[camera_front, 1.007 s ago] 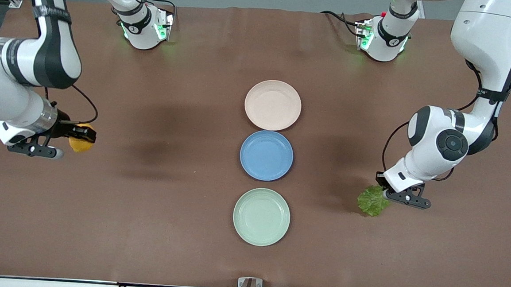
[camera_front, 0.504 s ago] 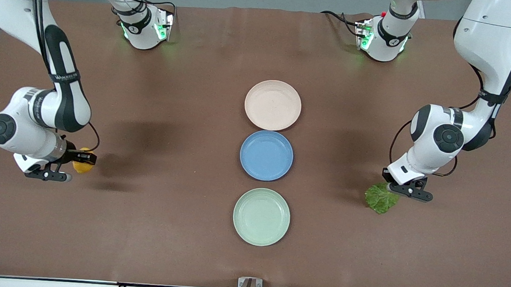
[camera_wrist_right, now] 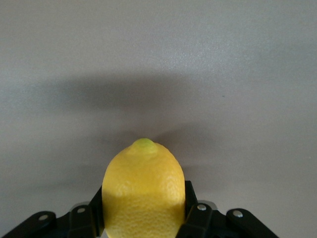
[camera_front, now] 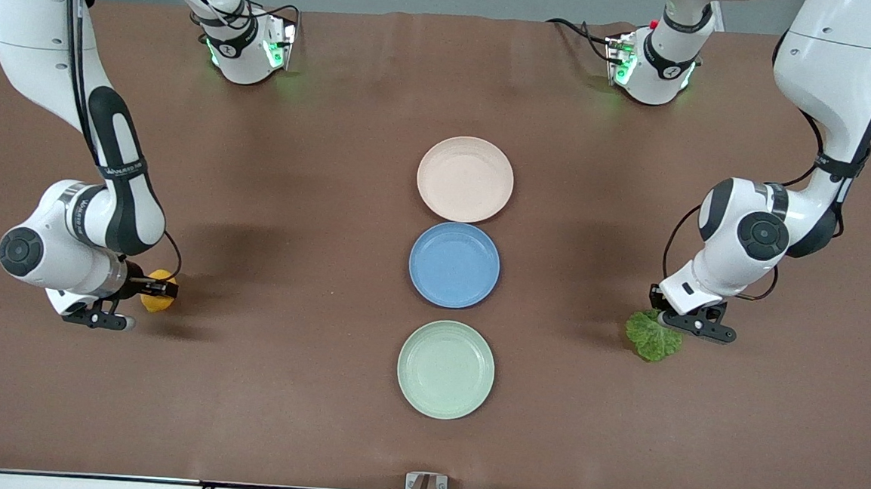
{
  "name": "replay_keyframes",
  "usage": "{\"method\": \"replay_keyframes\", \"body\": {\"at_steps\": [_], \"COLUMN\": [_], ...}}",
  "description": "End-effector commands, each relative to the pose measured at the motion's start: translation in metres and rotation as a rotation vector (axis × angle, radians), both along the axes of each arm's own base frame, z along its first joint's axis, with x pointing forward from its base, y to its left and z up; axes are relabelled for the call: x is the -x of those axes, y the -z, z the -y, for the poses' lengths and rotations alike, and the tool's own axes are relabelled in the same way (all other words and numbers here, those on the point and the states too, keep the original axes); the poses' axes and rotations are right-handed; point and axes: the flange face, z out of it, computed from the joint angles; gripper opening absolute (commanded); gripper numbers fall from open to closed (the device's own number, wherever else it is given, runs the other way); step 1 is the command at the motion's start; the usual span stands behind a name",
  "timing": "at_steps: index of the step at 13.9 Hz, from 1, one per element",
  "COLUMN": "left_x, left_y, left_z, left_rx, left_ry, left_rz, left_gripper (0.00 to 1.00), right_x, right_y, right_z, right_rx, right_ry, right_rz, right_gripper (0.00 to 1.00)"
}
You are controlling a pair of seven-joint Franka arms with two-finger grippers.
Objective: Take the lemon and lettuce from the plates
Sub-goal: 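Lower the lemon onto the table with the right gripper while left lowers lettuce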
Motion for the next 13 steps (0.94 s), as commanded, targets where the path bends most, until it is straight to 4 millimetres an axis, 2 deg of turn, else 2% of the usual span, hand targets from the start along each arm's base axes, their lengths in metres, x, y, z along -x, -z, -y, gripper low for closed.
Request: {"method": "replay_keyframes", "body": {"at_steps": [1, 2, 3, 4, 5, 7, 9, 10, 11, 12, 13], "left_x": [-0.005, -0.011, -0.021, -0.029, -0.032, -0.031, -0.026, -0.025, -0.027, -0.033, -0.039], "left_y": [-0.030, -0.048, -0.071, -0.094, -0.114, -0.160, -0.184, -0.202, -0.222, -0.248, -0.271], "left_z": [0.021, 0.027, 0.029, 0.036, 0.046, 0.061, 0.059, 0.056, 0.048, 0.026, 0.016], "left_rx": [0.051, 0.062, 0.053, 0.044, 0.043, 0.047, 0.024, 0.015, 0.005, 0.000, 0.006], "left_ry": [-0.069, -0.100, -0.127, -0.126, -0.124, -0.146, -0.131, -0.124, -0.126, -0.161, -0.175], "left_rz": [0.034, 0.033, 0.010, -0.016, -0.029, -0.002, -0.012, -0.005, -0.012, -0.009, 0.005], "left_gripper": [1.00, 1.00, 1.00, 1.00, 1.00, 1.00, 1.00, 1.00, 1.00, 1.00, 1.00], "right_x": [-0.003, -0.003, -0.002, -0.003, -0.003, -0.002, 0.004, 0.008, 0.015, 0.023, 0.032], "right_y": [0.003, 0.008, 0.009, 0.008, 0.005, -0.008, -0.064, -0.102, -0.135, -0.163, -0.195], "right_z": [0.005, 0.005, 0.004, 0.003, 0.002, -0.005, -0.009, -0.012, -0.012, -0.013, -0.013], "right_rx": [-0.025, -0.030, -0.037, -0.041, -0.041, -0.050, -0.079, -0.093, -0.107, -0.115, -0.118], "right_ry": [0.001, 0.006, 0.010, 0.012, 0.014, 0.005, 0.006, 0.000, -0.002, -0.008, -0.011], "right_rz": [0.000, -0.005, -0.005, -0.004, -0.004, -0.015, -0.044, -0.042, -0.048, -0.050, -0.043], "right_gripper": [0.17, 0.23, 0.33, 0.64, 0.99, 1.00, 1.00, 1.00, 1.00, 1.00, 1.00]}}
